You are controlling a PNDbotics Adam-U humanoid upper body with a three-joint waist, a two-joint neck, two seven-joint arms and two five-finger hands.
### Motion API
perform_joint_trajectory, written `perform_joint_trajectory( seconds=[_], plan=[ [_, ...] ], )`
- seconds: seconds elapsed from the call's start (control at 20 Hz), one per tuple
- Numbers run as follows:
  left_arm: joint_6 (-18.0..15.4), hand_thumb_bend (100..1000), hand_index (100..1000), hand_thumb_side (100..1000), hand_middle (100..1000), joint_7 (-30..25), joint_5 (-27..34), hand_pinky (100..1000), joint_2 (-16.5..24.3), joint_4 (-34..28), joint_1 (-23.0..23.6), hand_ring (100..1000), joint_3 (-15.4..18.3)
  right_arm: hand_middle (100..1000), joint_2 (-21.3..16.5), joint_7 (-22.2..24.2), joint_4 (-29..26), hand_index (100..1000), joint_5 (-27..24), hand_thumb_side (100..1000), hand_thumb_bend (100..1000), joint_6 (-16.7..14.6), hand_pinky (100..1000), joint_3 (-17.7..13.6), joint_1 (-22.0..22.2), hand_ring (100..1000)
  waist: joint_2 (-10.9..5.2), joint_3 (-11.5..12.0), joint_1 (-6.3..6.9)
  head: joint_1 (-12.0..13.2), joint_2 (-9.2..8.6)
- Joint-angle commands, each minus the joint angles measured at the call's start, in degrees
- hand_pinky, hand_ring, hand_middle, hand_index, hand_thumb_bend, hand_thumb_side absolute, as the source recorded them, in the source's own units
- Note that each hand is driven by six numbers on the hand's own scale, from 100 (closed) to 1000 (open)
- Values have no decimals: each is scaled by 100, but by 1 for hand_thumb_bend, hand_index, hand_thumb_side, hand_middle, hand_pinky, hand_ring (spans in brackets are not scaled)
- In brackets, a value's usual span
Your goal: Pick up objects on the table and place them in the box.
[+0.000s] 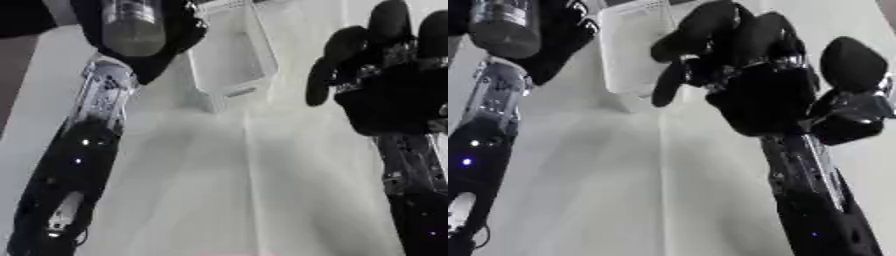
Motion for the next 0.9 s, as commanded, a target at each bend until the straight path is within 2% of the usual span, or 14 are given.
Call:
perform_joint_trajectory(
  seconds=[0.05,0.3,0.55,0.7,0.9],
  plan=[
    [-770,107,299,712,100,-437,-798,100,265,322,-229,100,84,828,57,41,-107,810,-43,883,100,6,719,5,-35,862,-138,-26,-6,-19,-1],
    [-2096,100,351,675,149,-918,-1603,100,378,1117,-494,138,90,824,59,41,-107,811,-56,885,100,36,720,20,-34,863,-145,-41,9,-35,-1],
    [-3603,100,381,648,187,-1131,-2399,100,449,1607,-710,174,204,822,34,41,-107,811,-46,883,100,37,721,46,-49,864,-125,-70,37,-57,-1],
    [-4138,100,376,653,186,-1011,-2754,100,383,1919,-806,173,248,821,26,41,-107,811,-42,883,100,36,721,68,-61,864,-117,-90,50,-68,-1],
    [-4602,100,373,653,191,-710,-3263,100,195,2330,-1001,184,400,817,20,41,-107,811,-54,884,100,27,720,96,-76,864,-123,-89,53,-153,-1]
  ],
)
